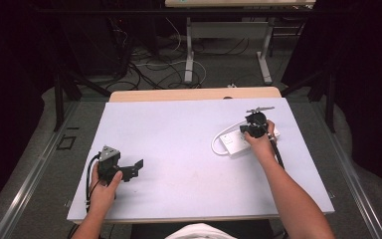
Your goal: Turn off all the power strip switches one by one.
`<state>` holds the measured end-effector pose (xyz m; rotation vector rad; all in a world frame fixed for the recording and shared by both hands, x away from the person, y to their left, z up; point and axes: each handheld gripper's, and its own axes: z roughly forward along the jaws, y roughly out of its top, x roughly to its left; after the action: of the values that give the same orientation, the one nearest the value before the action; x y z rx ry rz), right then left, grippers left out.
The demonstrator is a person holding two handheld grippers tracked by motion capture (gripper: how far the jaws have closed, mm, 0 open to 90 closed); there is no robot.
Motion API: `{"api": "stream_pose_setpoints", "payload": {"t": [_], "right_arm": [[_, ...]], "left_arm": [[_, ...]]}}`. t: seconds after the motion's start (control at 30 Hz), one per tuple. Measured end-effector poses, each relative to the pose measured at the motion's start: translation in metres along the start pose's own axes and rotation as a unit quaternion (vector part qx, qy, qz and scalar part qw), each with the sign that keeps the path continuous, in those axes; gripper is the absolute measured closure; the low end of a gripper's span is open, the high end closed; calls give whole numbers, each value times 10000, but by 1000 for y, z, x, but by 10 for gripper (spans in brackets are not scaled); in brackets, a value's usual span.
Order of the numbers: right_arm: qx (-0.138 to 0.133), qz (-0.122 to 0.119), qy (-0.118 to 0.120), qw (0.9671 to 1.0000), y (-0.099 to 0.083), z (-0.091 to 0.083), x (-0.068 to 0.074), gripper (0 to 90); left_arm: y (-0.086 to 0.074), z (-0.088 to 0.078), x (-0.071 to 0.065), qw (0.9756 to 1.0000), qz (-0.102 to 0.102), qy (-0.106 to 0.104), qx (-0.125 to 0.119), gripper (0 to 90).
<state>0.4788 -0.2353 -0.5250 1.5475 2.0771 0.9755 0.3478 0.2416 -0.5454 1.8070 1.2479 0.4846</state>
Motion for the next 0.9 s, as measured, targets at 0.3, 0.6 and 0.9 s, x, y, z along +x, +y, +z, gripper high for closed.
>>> {"api": "stream_pose_setpoints", "payload": {"t": [0.3, 0.6, 0.9], "right_arm": [[36, 144, -20, 9999, -1, 3, -7, 881], [68, 213, 49, 9997, -1, 5, -9, 892], [138, 262, 112, 9995, -2, 6, -13, 900]], "left_arm": [[0, 1, 0, 10000, -8, 14, -24, 12], [-1, 1, 0, 10000, -20, 9, -20, 13], [-1, 1, -1, 10000, -11, 7, -14, 13]]}}
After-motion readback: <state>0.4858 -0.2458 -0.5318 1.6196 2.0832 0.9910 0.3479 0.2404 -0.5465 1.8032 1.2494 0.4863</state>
